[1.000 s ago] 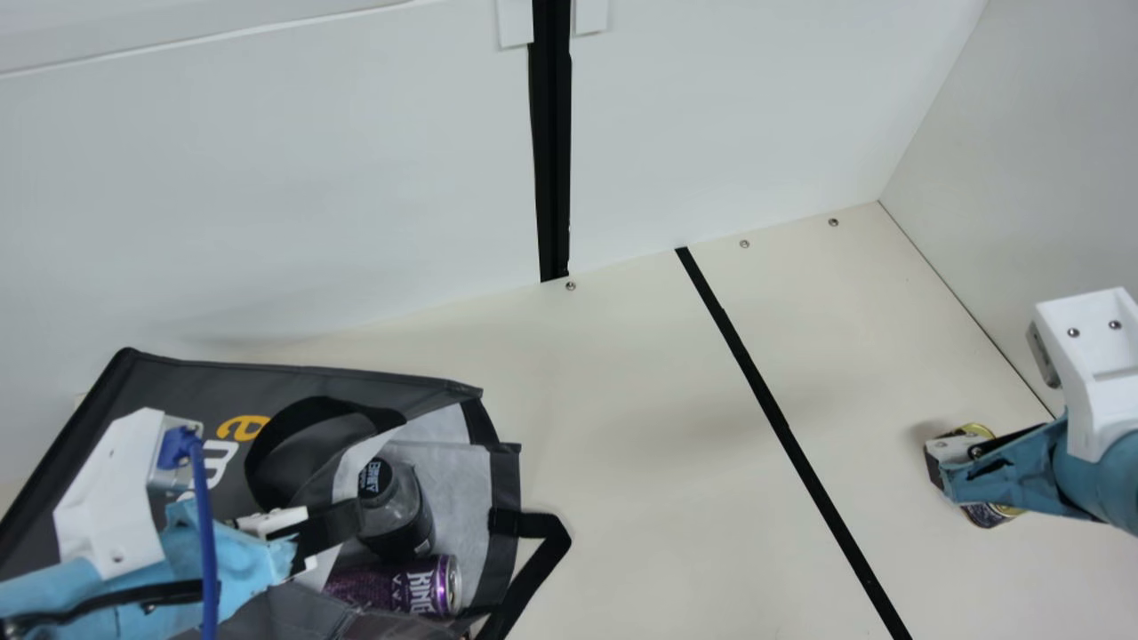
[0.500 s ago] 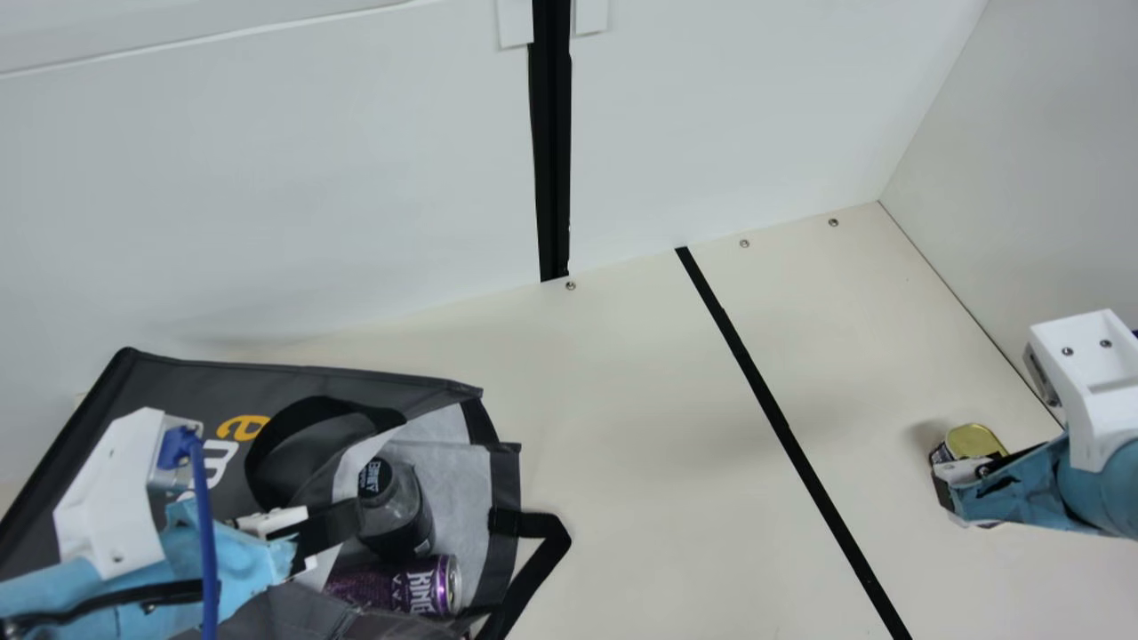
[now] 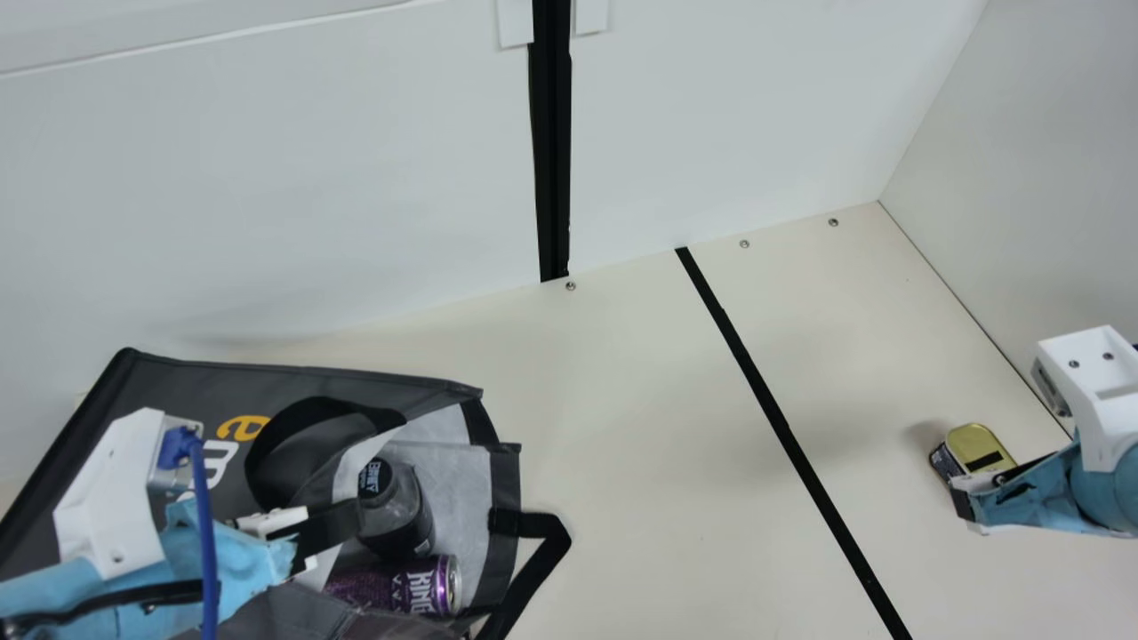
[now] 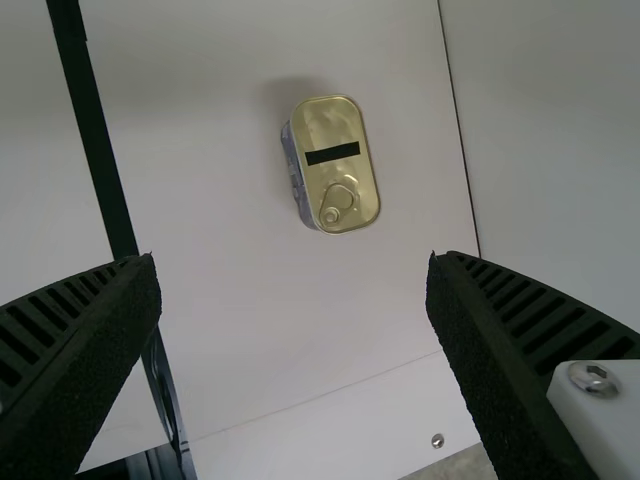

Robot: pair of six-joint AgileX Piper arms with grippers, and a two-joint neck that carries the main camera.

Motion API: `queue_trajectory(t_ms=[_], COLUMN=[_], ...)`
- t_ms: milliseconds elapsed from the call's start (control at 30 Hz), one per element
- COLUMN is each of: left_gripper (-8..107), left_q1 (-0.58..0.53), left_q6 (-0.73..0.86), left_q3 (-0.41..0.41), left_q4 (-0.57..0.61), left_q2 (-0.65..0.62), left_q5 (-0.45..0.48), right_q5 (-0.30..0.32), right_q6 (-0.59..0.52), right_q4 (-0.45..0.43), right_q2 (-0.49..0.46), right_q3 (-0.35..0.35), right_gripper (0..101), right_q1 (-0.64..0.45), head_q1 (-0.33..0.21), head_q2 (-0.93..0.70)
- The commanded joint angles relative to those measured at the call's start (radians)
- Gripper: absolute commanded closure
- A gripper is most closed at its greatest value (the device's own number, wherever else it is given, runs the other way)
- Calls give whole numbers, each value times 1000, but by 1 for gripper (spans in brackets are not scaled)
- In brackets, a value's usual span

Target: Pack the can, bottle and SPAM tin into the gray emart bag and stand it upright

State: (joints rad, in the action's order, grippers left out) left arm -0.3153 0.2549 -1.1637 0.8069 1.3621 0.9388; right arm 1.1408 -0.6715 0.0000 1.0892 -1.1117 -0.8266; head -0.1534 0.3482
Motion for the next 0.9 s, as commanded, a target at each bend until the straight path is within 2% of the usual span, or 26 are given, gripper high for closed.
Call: queue_trajectory(t_ms=[0,533,867], left_gripper=[107,107,107], left_q1=[0,0,0], left_q6=[0,0,0], left_q3=[0,0,0], left_q4=[0,0,0], left_q2=[0,0,0], left_q5=[0,0,0], right_q5=[-10,-86,-85], right_q6=[-40,-201,-264], right_q4=[10,63,124], right_q2=[15,146,250], right_q3=[4,19,-6], right_gripper=[6,6,6], right_q1=[-26,-127,-158], head_q1=[-21,-21,-21], head_q2=[1,1,1])
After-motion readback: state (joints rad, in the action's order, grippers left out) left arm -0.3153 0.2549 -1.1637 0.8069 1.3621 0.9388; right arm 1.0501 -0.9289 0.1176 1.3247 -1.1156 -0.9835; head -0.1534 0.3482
